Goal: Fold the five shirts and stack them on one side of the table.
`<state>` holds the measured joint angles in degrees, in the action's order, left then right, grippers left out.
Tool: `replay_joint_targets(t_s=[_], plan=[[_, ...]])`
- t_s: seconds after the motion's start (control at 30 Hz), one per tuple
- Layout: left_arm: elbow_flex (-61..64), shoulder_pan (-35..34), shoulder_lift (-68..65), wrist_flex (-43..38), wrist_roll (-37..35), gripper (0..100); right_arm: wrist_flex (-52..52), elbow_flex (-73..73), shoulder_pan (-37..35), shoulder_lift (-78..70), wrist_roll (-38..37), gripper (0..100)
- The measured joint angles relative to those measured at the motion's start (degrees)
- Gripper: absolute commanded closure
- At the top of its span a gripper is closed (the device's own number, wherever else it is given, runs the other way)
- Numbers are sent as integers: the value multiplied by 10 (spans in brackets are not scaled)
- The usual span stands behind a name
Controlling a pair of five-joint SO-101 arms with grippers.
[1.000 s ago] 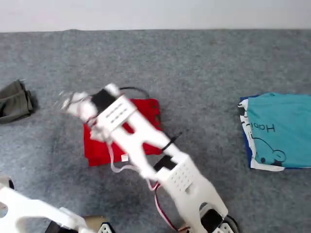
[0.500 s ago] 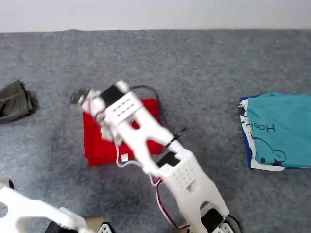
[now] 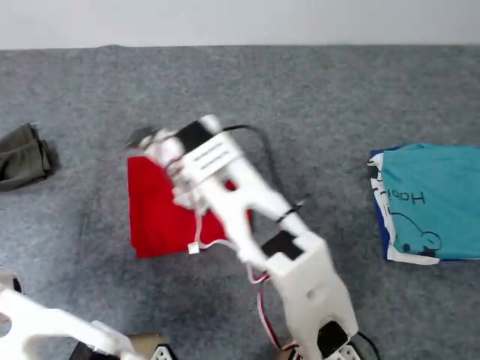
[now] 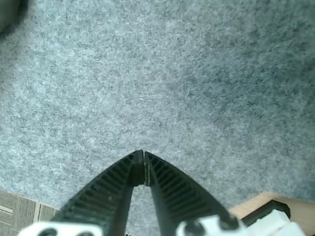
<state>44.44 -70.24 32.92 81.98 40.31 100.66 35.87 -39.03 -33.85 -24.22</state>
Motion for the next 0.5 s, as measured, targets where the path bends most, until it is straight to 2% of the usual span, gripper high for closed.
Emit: replay_joint_targets(t_s=[0.13, 0.33, 0.5], plan=[[0, 0, 0, 0, 0, 994, 0, -121, 25, 48, 0, 988], [0, 0, 0, 0, 0, 994, -28, -280, 29, 46, 0, 988], [0, 0, 0, 0, 0, 994, -47, -272, 28, 39, 0, 988]])
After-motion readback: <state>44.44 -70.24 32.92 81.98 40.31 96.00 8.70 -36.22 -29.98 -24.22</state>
